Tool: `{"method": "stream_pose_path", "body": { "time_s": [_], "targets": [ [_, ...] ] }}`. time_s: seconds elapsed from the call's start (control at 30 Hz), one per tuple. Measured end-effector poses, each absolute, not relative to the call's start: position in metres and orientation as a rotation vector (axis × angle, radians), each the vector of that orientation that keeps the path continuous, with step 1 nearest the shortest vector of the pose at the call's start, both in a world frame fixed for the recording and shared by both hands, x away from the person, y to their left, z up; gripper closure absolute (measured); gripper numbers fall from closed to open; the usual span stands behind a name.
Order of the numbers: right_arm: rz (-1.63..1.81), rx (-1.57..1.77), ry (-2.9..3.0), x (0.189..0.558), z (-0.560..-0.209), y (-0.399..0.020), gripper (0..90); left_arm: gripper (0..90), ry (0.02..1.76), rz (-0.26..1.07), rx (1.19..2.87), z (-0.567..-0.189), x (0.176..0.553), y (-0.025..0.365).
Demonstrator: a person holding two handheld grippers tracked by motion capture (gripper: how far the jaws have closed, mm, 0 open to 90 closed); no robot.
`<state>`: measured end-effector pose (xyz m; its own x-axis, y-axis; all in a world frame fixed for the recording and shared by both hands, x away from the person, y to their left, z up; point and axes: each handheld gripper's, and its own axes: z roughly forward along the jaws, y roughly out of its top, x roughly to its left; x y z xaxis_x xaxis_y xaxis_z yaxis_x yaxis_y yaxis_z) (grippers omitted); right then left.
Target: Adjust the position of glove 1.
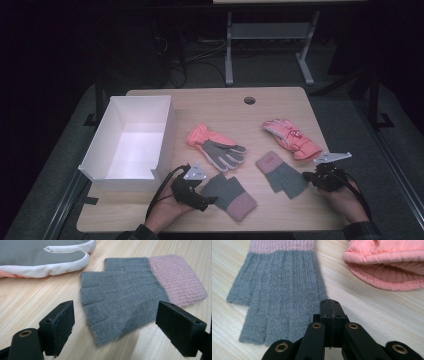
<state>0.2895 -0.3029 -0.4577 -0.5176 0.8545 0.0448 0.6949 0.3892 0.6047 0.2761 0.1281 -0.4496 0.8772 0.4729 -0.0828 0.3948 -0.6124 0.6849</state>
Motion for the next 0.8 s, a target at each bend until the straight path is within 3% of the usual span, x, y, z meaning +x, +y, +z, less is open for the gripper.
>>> {"method": "stream_pose_path", "body": {
  "time_s": [0.47, 0.8],
  "targets": [
    [0.801, 1.413, 2.349, 0.267, -0.457, -0.326, 90.0, 15.0, 0.620, 0.136, 2.303, -0.450, 0.276, 0.128],
    [0.806, 1.336, 2.450, 0.255, -0.454, -0.303, 90.0, 15.0, 0.616, 0.134, 2.306, -0.450, 0.276, 0.128]
  ]
}}
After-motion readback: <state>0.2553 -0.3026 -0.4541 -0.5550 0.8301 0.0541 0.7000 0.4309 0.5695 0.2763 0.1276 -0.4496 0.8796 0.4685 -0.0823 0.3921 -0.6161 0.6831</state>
